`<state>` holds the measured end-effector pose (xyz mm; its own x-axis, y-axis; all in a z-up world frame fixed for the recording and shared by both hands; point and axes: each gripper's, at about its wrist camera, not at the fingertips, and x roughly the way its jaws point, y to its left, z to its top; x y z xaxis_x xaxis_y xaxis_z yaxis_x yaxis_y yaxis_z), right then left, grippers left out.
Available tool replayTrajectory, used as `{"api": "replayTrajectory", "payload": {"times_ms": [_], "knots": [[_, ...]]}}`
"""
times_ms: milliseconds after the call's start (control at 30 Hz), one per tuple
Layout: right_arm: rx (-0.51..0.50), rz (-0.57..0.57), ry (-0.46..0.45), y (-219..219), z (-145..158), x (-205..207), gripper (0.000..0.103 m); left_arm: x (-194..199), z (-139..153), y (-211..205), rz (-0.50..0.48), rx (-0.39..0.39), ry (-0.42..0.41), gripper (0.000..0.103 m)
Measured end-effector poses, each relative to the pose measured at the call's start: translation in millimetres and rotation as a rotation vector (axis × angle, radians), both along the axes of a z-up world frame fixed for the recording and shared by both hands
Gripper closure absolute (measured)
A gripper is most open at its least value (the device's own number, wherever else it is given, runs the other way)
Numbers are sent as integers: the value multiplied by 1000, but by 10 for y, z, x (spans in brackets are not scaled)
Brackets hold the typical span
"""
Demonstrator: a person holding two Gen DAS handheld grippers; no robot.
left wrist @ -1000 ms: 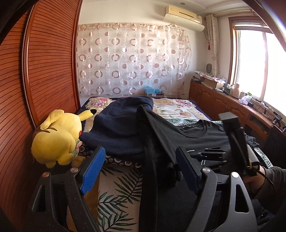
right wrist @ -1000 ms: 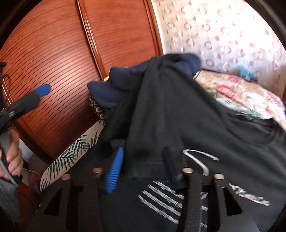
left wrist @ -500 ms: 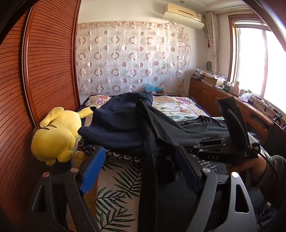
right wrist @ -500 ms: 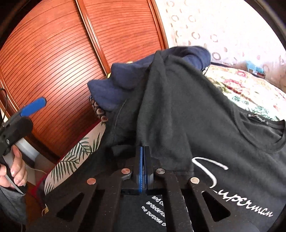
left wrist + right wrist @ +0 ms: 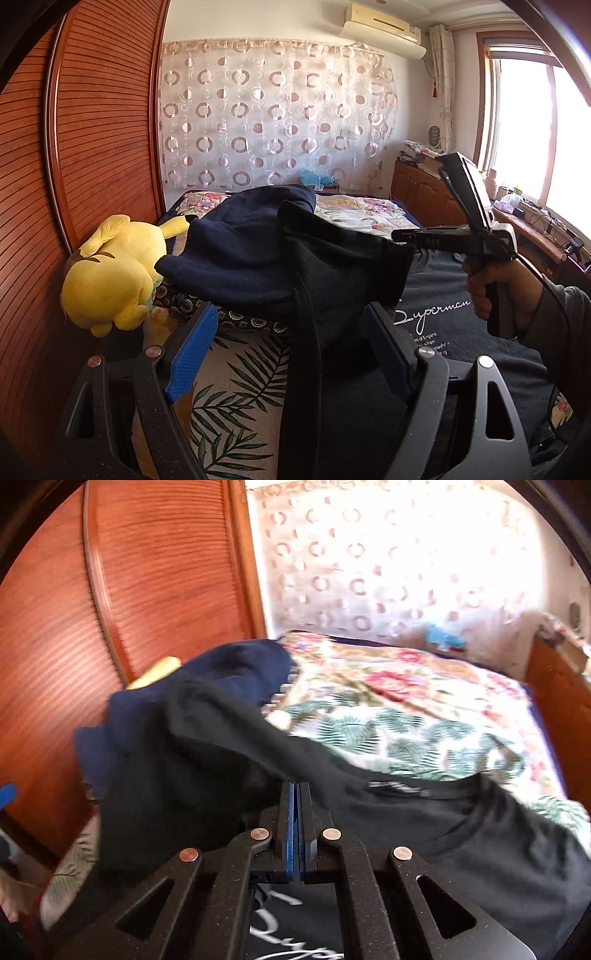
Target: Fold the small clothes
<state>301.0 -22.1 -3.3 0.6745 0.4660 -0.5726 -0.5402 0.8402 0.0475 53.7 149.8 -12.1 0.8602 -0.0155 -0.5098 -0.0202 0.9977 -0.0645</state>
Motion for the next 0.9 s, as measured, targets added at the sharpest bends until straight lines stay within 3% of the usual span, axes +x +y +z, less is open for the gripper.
{"api": "replayTrajectory", "payload": {"times_ms": [133,300,367,400,433,667,900], "knots": [[23,-20,50,58,-33,59,100,32,-1,-24,-7,5,7,21],[4,17,12,-35,7,-51,98,55,-12,-106,-22,4,12,21],[6,44,9,-184,46,-181,81,68,-31,-151,-32,1,15,21],[11,53,5,-275,53,-228,62,80,-46,-182,-37,-1,19,21],[18,58,2,-417,88,-333,58,92,-69,-218,-41,-2,24,21],[-9,-25,2,-1362,-50,-755,58,180,-212,-479,-81,-13,55,21],[-73,-219,0,-2427,-208,-927,58,285,-347,-821,-146,-5,101,21]]}}
